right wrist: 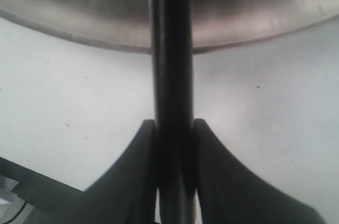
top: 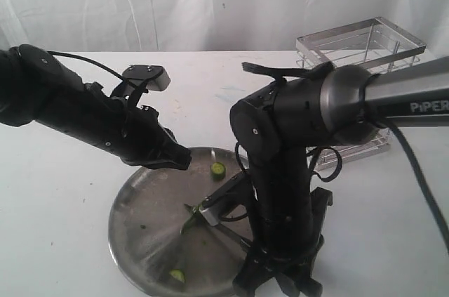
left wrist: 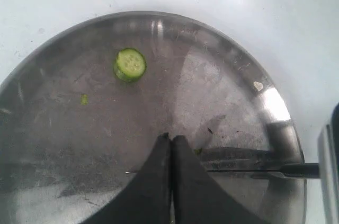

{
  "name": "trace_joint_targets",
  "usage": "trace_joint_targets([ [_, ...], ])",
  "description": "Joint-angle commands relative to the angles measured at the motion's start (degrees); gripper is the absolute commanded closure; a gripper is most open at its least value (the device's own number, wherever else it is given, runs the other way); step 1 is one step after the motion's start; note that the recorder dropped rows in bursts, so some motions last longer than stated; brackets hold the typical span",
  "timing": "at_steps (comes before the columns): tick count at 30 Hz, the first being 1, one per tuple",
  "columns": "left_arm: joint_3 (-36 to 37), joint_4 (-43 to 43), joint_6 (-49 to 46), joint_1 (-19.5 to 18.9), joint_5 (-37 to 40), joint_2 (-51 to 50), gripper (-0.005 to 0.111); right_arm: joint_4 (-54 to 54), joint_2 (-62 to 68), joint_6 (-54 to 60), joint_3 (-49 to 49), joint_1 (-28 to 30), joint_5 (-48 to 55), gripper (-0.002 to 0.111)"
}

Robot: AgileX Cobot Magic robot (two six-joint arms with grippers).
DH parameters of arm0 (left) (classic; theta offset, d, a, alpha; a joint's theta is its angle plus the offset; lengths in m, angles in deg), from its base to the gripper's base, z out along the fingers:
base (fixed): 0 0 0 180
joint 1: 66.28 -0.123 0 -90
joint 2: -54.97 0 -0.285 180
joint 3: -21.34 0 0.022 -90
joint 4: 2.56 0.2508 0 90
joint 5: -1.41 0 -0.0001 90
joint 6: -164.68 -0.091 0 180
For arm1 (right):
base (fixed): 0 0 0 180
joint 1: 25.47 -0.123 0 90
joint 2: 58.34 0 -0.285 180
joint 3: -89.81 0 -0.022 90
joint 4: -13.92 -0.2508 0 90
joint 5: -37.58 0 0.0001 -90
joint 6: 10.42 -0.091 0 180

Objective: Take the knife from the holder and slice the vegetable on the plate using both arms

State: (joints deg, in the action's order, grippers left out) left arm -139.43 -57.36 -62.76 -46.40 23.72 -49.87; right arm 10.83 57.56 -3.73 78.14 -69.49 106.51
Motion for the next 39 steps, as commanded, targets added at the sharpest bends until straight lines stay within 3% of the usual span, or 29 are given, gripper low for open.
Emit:
trace_joint_targets([
  [1,-0.1,-0.4,0.6,0.1,0.9,0.7,0.107,-5.1,1.1,2.0,1.1,0.0,1.0,0.108],
  [6,-0.1,-0.4,0.6,0.1,0.8,0.7,0.107,-12.1,0.0,8.1,1.1,0.0,1.0,0.108],
  [23,-0.1,4.4,2.7,0.1,-0.3,1.4,0.107,-3.6,-3.0,2.1,1.2,0.0,-1.2,0.108],
  [30,0.0,7.9,2.8,0.1,-2.6,9.6,0.107,1.1,-9.8,2.1,1.2,0.0,-2.4,0.108],
  [34,0.6,8.7,3.5,0.1,0.2,14.3,0.107,4.6,-12.4,1.5,1.2,0.0,-2.8,0.108],
  [39,5.1,12.6,6.8,0.1,-1.3,19.1,0.107,10.9,-15.1,-7.8,1.2,0.0,-9.2,0.108],
])
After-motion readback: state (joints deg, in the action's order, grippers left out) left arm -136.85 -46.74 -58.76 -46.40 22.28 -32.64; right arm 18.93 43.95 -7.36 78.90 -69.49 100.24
